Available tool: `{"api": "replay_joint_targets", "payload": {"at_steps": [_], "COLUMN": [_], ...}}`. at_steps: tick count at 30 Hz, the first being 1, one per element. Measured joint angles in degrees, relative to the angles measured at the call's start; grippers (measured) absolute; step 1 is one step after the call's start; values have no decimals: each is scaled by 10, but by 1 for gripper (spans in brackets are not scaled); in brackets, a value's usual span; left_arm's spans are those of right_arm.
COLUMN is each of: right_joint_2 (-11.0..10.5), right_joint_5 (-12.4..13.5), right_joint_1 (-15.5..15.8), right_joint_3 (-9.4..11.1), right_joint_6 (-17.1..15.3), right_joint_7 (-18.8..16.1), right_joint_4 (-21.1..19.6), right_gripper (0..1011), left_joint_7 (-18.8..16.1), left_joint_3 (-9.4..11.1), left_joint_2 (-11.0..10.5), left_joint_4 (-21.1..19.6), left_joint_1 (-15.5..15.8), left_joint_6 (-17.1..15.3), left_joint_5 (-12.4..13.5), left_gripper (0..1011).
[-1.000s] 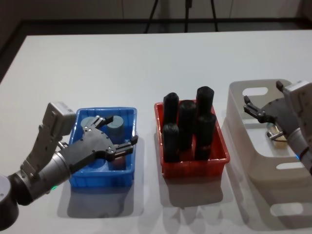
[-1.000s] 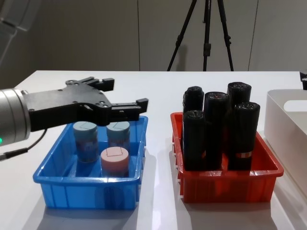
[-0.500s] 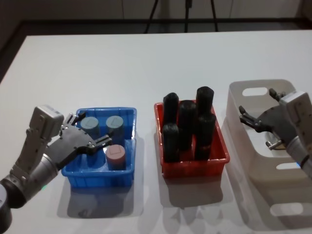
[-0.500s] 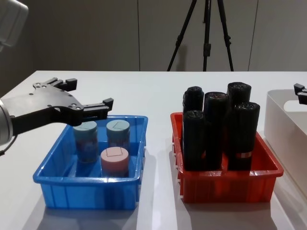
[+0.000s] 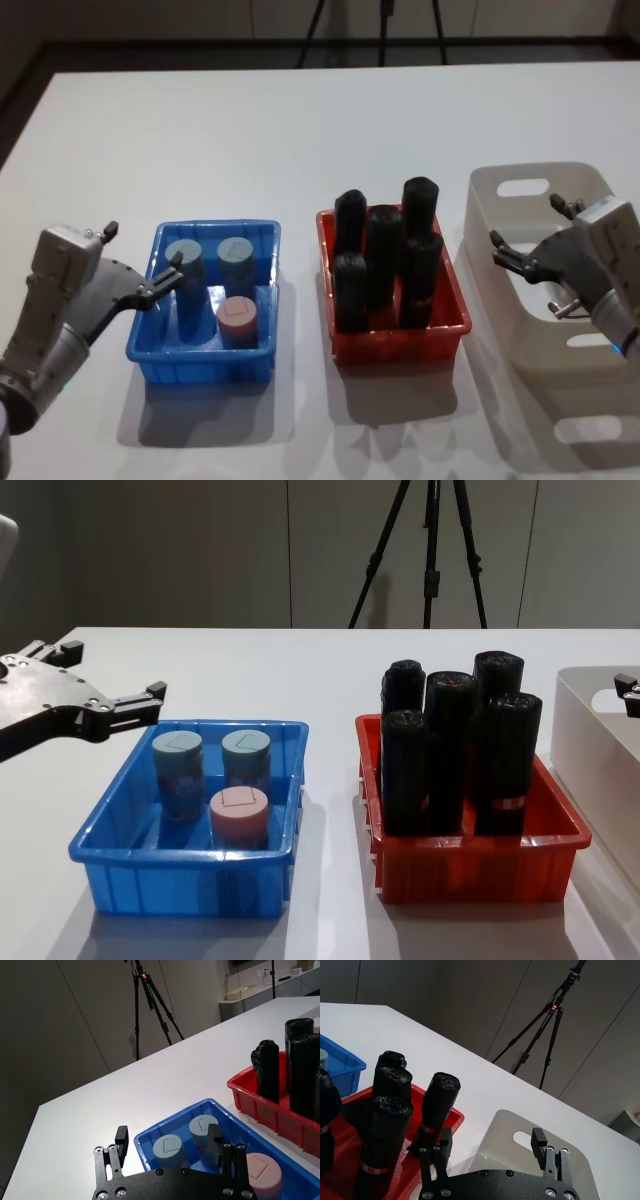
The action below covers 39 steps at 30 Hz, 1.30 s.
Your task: Pick the cotton swabs from the blue box and place them into the white box.
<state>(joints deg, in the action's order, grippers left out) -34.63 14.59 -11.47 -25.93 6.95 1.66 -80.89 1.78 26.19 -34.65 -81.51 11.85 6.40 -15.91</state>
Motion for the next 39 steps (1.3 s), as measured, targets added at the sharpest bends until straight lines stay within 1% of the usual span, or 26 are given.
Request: {"api": "replay_joint_targets", "payload": {"at_steps": [1,4,8,34,39], "right_joint_2": [0,0,0,0,1], "right_joint_5": [0,0,0,0,0], "right_joint_1": [0,0,0,0,4], "right_joint_3": [0,0,0,1,8], "right_joint_6": [0,0,0,0,0], "right_joint_7": [0,0,0,0,-12], "right_joint_4": [0,0,0,0,-1], "right_gripper": [1001,1001,1001,1001,1000], "left_joint_7": [-9,-22,-32,-34,-34], "left_joint_3": [-1,-2,-3,-3,-3], "left_joint_2": [0,0,0,0,0], "left_joint_4": [2,4,6,6,6], "left_joint_1": [-1,-3,-4,-4,-4], "left_joint_6": [1,4,5,5,5], "left_joint_5": [4,9,13,14,14], "left_gripper": [1001,1001,1001,1002,1002]}}
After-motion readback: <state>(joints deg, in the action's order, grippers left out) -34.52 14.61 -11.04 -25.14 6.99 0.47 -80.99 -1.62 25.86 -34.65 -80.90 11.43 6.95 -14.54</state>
